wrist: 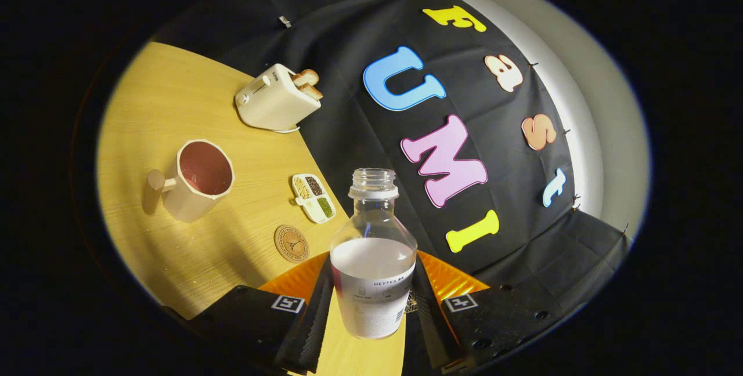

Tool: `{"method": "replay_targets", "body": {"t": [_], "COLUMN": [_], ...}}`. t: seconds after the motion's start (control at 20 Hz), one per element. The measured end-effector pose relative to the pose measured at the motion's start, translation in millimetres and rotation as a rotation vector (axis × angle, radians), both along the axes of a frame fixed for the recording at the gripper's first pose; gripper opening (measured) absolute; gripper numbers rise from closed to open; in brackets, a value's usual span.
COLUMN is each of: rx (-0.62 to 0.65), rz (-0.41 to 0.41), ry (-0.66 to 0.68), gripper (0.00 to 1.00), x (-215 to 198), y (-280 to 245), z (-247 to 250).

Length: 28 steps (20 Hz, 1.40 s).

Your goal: Take the bottle from table, then pour the juice into the cup, finally place the bottle on the coaster

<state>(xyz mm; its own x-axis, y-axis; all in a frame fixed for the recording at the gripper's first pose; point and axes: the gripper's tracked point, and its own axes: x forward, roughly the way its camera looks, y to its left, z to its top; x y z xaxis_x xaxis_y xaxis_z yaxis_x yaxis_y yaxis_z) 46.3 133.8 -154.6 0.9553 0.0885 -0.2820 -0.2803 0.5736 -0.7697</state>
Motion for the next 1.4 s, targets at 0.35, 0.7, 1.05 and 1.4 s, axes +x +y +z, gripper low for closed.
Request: {"method": "replay_targets", "body": {"t": [0.35,0.7,1.05,1.4], "rx": [-0.161,-0.280,-0.391,-0.476], "rz": [0.074,0.147,0.197,0.236], "ry": [-0.024,-0.023,-0.043,-0.064], "gripper": [0.71,0.71,0.71,0.71], "x": [7,7,9,13], "y": [20,41,55,65], "z": [-4,-18,-24,-26]}}
